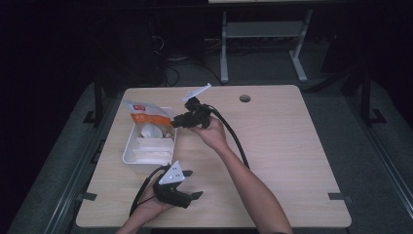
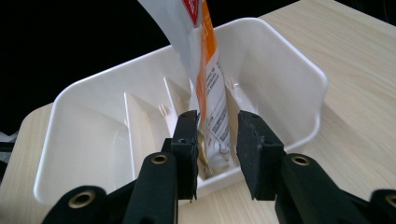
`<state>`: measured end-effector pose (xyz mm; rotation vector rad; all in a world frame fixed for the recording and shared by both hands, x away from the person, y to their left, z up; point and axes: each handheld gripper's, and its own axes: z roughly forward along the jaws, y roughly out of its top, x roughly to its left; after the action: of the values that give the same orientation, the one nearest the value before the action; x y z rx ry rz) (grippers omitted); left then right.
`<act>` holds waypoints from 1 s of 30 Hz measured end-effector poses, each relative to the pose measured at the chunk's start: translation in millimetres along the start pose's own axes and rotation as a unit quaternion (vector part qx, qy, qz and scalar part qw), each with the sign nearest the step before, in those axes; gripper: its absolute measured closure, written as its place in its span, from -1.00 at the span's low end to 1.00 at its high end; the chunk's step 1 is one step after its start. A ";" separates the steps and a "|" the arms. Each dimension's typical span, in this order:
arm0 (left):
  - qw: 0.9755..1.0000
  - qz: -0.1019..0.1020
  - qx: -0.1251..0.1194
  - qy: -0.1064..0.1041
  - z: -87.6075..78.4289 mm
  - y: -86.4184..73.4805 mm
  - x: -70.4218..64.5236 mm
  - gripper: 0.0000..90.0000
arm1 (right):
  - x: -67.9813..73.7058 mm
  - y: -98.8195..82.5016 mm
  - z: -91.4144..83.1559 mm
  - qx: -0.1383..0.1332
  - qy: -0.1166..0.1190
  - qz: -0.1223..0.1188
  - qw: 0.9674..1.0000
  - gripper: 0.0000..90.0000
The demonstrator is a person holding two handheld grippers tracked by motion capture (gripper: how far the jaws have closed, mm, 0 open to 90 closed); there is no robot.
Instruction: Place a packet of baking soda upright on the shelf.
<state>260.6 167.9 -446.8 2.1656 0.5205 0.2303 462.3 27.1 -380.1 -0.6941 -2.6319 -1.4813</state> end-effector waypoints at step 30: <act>1.000 -0.004 0.005 -0.004 5.4 1.0 -0.8 -0.52 | -8.9 -41.1 -85.9 -0.009 -0.006 0.037 0.999 0.13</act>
<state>262.0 163.1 -449.2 2.1722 0.5272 0.2143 438.6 -64.9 -368.6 -0.7959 -2.5741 -1.4877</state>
